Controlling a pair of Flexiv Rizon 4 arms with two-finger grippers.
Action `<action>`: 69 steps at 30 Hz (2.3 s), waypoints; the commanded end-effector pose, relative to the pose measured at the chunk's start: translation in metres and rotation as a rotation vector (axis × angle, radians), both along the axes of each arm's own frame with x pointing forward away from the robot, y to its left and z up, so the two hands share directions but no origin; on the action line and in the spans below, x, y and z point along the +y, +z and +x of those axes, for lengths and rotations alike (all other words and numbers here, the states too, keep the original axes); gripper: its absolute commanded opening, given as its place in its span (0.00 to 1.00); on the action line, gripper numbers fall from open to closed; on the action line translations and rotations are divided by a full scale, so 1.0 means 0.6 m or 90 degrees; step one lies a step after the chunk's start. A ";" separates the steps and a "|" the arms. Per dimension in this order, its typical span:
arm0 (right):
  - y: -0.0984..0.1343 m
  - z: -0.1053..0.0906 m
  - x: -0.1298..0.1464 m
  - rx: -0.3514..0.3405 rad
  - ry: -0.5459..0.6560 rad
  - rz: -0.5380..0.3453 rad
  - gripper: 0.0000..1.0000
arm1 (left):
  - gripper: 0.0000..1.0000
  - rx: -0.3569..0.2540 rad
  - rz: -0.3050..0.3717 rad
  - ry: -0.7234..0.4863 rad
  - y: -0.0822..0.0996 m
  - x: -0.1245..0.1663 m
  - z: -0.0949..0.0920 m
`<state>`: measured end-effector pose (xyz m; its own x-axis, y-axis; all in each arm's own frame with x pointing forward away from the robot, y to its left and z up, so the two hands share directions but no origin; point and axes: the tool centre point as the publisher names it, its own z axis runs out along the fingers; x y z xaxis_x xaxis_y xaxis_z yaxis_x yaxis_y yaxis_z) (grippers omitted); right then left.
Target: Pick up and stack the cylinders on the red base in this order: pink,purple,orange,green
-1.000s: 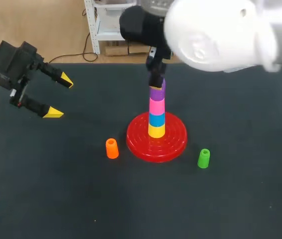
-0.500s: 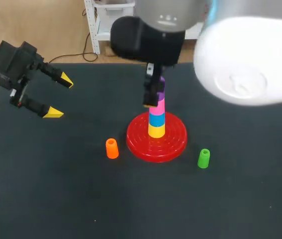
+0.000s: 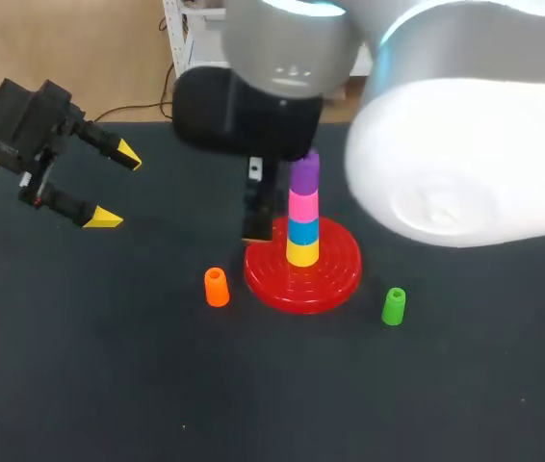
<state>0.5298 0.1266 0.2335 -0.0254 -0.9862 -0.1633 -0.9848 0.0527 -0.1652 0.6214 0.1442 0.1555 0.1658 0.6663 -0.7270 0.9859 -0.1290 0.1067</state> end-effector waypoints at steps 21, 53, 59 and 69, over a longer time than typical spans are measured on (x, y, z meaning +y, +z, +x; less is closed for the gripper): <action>-0.117 0.090 0.053 0.044 -0.123 -0.049 1.00 | 1.00 0.000 -0.001 -0.001 -0.001 0.001 0.002; -0.230 0.071 0.083 0.069 -0.137 -0.043 1.00 | 1.00 0.000 -0.001 -0.001 -0.001 0.001 0.002; -0.243 0.076 0.086 0.078 -0.136 -0.040 1.00 | 1.00 0.000 -0.001 -0.001 -0.001 0.001 0.002; -0.264 0.075 0.096 0.076 -0.131 -0.050 1.00 | 1.00 0.000 -0.001 -0.001 -0.001 0.001 0.002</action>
